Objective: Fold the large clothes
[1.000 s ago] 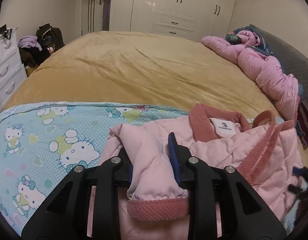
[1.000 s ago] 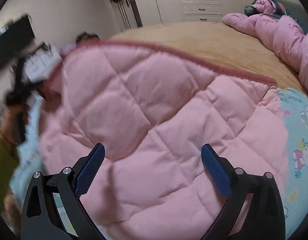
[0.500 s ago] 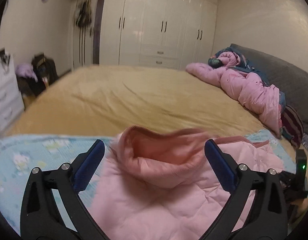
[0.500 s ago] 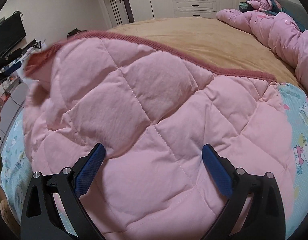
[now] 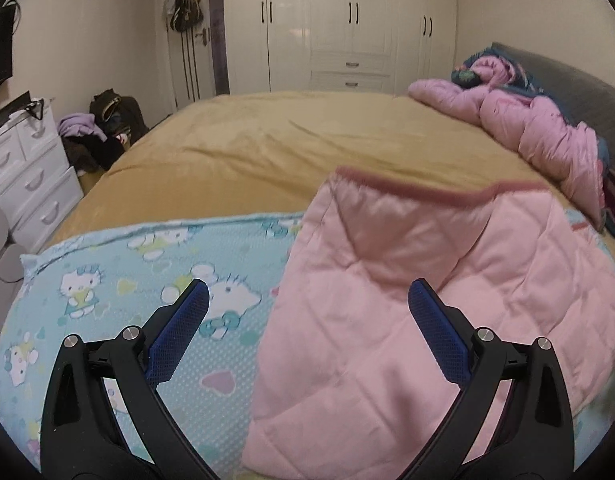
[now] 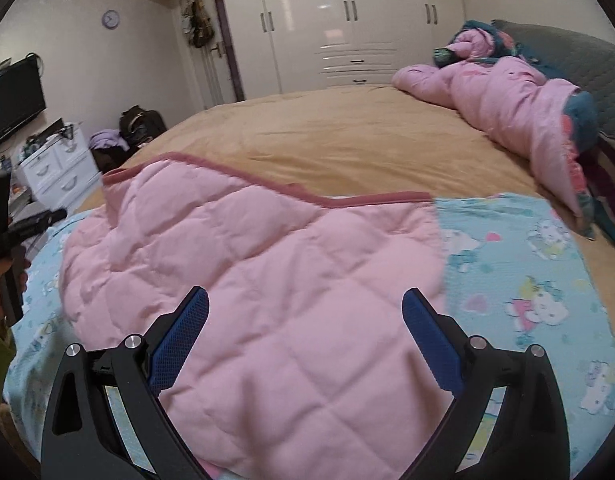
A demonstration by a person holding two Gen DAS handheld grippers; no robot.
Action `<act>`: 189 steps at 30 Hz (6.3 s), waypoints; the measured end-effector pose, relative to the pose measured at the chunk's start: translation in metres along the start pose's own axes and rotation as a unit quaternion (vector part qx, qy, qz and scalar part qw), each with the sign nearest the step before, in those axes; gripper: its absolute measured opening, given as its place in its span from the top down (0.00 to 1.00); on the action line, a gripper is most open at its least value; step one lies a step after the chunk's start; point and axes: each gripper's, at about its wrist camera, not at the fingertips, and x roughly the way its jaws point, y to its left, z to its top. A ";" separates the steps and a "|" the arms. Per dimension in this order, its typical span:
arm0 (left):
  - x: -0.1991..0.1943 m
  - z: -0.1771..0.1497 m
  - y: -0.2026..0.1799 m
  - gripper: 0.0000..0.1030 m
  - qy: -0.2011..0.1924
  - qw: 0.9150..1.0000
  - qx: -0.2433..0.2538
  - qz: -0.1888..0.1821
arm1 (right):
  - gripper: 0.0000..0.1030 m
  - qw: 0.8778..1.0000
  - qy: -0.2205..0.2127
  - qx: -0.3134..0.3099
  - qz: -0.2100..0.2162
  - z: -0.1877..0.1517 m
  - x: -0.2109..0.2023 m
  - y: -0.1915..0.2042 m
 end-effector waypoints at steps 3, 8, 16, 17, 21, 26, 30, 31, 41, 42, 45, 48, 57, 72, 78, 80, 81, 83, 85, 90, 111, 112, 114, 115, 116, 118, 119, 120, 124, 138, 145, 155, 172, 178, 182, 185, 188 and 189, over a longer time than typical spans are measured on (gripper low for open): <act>0.006 -0.007 0.001 0.09 0.013 1.000 0.007 0.003 | 0.06 1.000 0.000 0.018 -0.016 0.002 0.000 -0.015; 0.012 -0.013 0.003 0.09 0.027 1.000 0.012 0.004 | 0.06 0.999 0.010 0.024 -0.037 0.001 0.007 -0.029; 0.040 -0.020 0.003 0.09 0.065 0.998 0.009 -0.013 | 0.06 0.997 0.041 0.030 -0.060 -0.001 0.042 -0.043; 0.048 -0.022 0.003 0.09 0.075 0.997 0.005 -0.015 | 0.06 0.996 0.046 0.033 -0.062 0.000 0.049 -0.045; 0.067 -0.023 0.005 0.09 0.094 0.995 -0.010 -0.031 | 0.06 0.995 0.058 0.042 -0.068 0.005 0.071 -0.052; 0.075 -0.020 0.001 0.15 0.091 0.994 -0.023 -0.049 | 0.20 0.994 0.073 0.054 -0.057 0.005 0.095 -0.056; 0.071 -0.023 -0.009 0.36 0.077 0.995 -0.019 -0.054 | 0.27 0.994 0.062 0.063 -0.057 0.002 0.101 -0.054; 0.070 -0.023 -0.009 0.45 0.074 0.996 -0.020 -0.055 | 0.30 0.995 0.058 0.063 -0.057 0.001 0.100 -0.054; 0.055 -0.020 -0.005 0.48 0.045 0.997 -0.010 -0.057 | 0.32 0.996 0.042 0.062 -0.048 0.001 0.089 -0.055; 0.055 -0.018 -0.005 0.43 0.044 0.997 -0.008 -0.058 | 0.32 0.996 0.043 0.057 -0.051 0.001 0.089 -0.054; 0.058 -0.011 -0.010 0.33 0.044 0.998 -0.002 -0.055 | 0.30 0.996 0.042 0.057 -0.057 0.002 0.088 -0.054; 0.065 -0.005 -0.017 0.27 0.049 0.998 0.011 -0.045 | 0.26 0.996 0.040 0.054 -0.062 0.003 0.088 -0.051; 0.085 0.007 -0.015 0.89 0.054 0.998 -0.011 -0.015 | 0.44 0.996 0.036 0.027 -0.074 0.001 0.092 -0.042; 0.081 0.002 -0.007 0.48 0.063 0.995 -0.002 -0.083 | 0.27 0.997 0.028 0.043 -0.058 0.014 0.091 -0.048; 0.099 0.004 -0.014 0.89 0.071 0.996 -0.007 -0.051 | 0.50 0.996 0.046 0.041 -0.060 0.016 0.108 -0.047; 0.096 0.003 -0.006 0.91 0.065 0.995 -0.035 -0.062 | 0.64 0.997 0.033 0.030 -0.056 0.014 0.102 -0.042; 0.094 0.002 -0.004 0.93 0.060 0.996 -0.036 -0.062 | 0.67 0.998 0.025 0.024 -0.057 0.014 0.098 -0.040; 0.086 -0.001 -0.003 0.94 0.048 0.997 -0.029 -0.057 | 0.75 0.998 0.000 0.011 -0.056 0.012 0.084 -0.035; 0.071 -0.003 0.001 0.95 0.029 0.997 -0.035 -0.060 | 0.77 0.998 -0.023 0.020 -0.047 0.011 0.069 -0.037; 0.025 -0.004 0.018 0.96 -0.026 0.994 -0.066 -0.080 | 0.79 0.997 -0.068 0.018 -0.036 0.013 0.036 -0.033; -0.036 0.044 0.018 0.96 -0.123 0.986 -0.086 -0.066 | 0.82 0.982 -0.185 0.002 -0.033 0.079 -0.021 -0.022; -0.033 0.047 0.016 0.96 -0.122 0.987 -0.083 -0.063 | 0.82 0.982 -0.184 0.003 -0.035 0.082 -0.018 -0.022; -0.026 0.052 0.014 0.96 -0.118 0.988 -0.078 -0.055 | 0.82 0.982 -0.183 0.006 -0.038 0.086 -0.012 -0.025; -0.022 0.053 0.014 0.96 -0.115 0.989 -0.078 -0.052 | 0.82 0.983 -0.179 0.009 -0.040 0.089 -0.007 -0.028; -0.018 0.055 0.014 0.96 -0.112 0.990 -0.075 -0.049 | 0.82 0.983 -0.176 0.010 -0.042 0.089 -0.004 -0.028; -0.008 0.057 0.013 0.96 -0.104 0.992 -0.068 -0.039 | 0.82 0.985 -0.168 0.014 -0.045 0.092 0.005 -0.031; -0.004 0.057 0.013 0.96 -0.100 0.992 -0.065 -0.036 | 0.82 0.985 -0.162 0.015 -0.047 0.093 0.010 -0.032; 0.002 0.058 0.012 0.95 -0.094 0.993 -0.062 -0.031 | 0.82 0.986 -0.158 0.017 -0.049 0.093 0.015 -0.033; 0.020 0.057 0.010 0.95 -0.077 0.995 -0.055 -0.020 | 0.82 0.988 -0.141 0.023 -0.057 0.092 0.034 -0.034; 0.048 0.045 0.005 0.95 -0.056 0.997 -0.056 0.004 | 0.82 0.991 -0.106 0.057 -0.064 0.071 0.068 -0.047; 0.061 0.038 0.004 0.95 -0.041 0.997 -0.059 0.010 | 0.81 0.992 -0.087 0.064 -0.067 0.058 0.080 -0.050; 0.085 0.025 0.008 0.94 -0.010 0.998 -0.065 0.018 | 0.80 0.993 -0.039 0.086 -0.069 0.044 0.104 -0.060; 0.130 0.004 0.017 0.89 0.056 0.994 -0.084 0.030 | 0.65 0.987 0.077 0.108 -0.092 0.033 0.171 -0.077; 0.139 -0.005 0.016 0.88 0.068 0.993 -0.089 0.023 | 0.58 0.983 0.098 0.136 -0.072 0.023 0.187 -0.088; 0.143 -0.009 0.021 0.87 0.080 0.992 -0.102 0.008 | 0.56 0.982 0.098 0.152 -0.063 0.018 0.190 -0.093; 0.139 -0.007 0.019 0.84 0.081 0.991 -0.103 0.008 | 0.53 0.982 0.100 0.145 -0.074 0.022 0.183 -0.089; 0.124 -0.004 0.033 0.24 0.080 0.988 -0.128 0.022 | 0.21 0.981 0.088 0.145 -0.095 0.031 0.159 -0.087; 0.116 -0.003 0.039 0.20 0.071 0.988 -0.140 0.009 | 0.21 0.983 0.074 0.146 -0.085 0.031 0.151 -0.087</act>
